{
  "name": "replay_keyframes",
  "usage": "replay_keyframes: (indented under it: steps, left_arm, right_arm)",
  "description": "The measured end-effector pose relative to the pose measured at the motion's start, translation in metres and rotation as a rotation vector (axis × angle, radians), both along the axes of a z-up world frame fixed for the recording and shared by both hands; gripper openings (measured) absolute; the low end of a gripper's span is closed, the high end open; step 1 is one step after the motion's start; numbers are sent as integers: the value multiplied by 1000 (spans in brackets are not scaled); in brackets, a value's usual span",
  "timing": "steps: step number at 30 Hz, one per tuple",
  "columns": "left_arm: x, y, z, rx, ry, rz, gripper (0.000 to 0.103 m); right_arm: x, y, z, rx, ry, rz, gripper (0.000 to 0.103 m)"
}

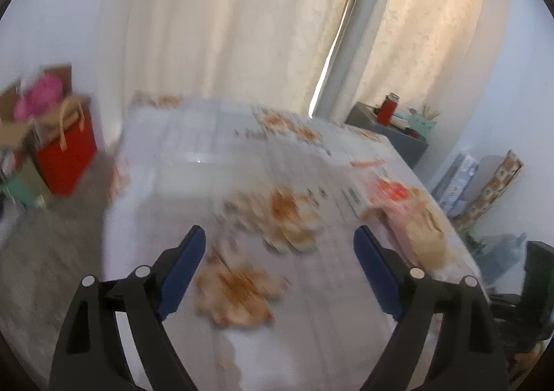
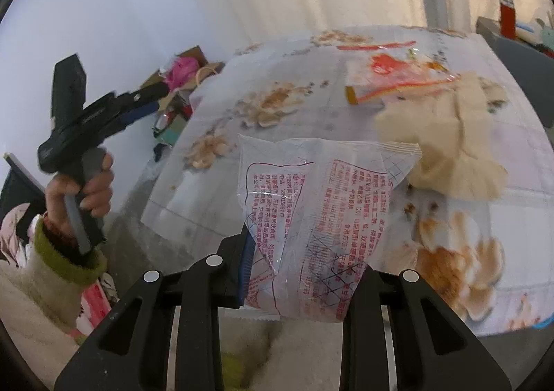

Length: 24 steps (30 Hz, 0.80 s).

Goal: Collect trash
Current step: 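Grasp the clear printed plastic bag with the right gripper, then grasp the clear plastic box with the left gripper while the right holds the bag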

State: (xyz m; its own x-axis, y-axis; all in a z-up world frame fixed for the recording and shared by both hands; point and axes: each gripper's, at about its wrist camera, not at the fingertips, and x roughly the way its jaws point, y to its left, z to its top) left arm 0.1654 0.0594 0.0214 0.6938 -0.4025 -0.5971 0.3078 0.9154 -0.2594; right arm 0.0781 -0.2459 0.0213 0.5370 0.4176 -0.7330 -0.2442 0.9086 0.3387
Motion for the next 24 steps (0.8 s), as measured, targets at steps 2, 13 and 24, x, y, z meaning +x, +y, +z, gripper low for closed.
replay_keyframes:
  steps: [2, 13, 24]
  left_arm:
    - [20, 7, 7, 21, -24, 16, 87]
    - [211, 20, -42, 291, 189, 165, 47]
    - [185, 39, -82, 82, 543, 137, 35]
  right_arm:
    - [6, 5, 0, 10, -2, 13, 26]
    - [23, 10, -12, 42, 34, 28, 26]
    - [22, -8, -20, 73, 63, -16, 26]
